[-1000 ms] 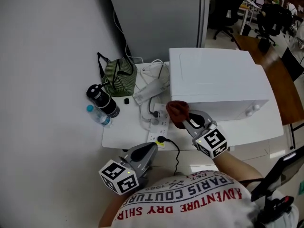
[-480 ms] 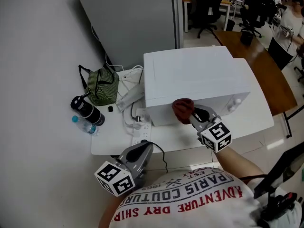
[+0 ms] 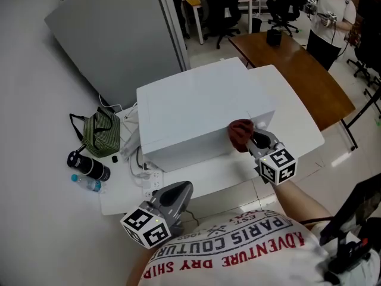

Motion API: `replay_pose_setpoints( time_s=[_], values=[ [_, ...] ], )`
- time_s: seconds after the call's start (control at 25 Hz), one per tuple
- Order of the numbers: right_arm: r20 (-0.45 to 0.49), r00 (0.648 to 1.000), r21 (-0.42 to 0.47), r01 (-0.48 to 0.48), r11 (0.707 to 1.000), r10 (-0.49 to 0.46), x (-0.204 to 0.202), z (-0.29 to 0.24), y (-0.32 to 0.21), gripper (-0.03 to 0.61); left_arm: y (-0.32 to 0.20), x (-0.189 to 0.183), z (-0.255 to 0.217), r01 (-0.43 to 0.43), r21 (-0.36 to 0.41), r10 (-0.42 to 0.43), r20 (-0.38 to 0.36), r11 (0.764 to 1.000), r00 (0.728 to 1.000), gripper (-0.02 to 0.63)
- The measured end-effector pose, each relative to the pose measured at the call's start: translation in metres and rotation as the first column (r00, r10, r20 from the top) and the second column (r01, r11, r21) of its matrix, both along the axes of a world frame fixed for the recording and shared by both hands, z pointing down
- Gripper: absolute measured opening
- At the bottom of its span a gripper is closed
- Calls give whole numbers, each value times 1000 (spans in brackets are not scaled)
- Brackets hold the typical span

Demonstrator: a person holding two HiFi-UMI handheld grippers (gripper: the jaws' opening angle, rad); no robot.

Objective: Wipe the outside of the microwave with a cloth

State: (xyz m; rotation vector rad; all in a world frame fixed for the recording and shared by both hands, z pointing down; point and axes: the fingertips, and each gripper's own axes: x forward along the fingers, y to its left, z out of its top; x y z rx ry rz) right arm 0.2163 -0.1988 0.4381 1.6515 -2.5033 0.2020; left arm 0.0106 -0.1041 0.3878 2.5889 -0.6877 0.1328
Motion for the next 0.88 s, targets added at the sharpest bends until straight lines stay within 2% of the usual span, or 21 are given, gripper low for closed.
replay_pose_setpoints(
  time_s=[0.2,0.44,0.64,0.88],
  values=[
    [14,998,-4,-63,998,63,38,-2,1,44,0,25,-2,-44,-4,44,18,999,999,6],
    [41,999,-8,-36,999,36,41,-2,10,43,4,40,-2,-64,-9,65,29,998,997,6],
    [47,991,16,121,993,-122,-7,8,42,43,6,33,2,-45,-18,46,22,999,999,6],
    [78,945,-44,321,946,-317,-94,43,56,43,10,-2,15,26,-48,-25,18,999,1000,6]
  ],
)
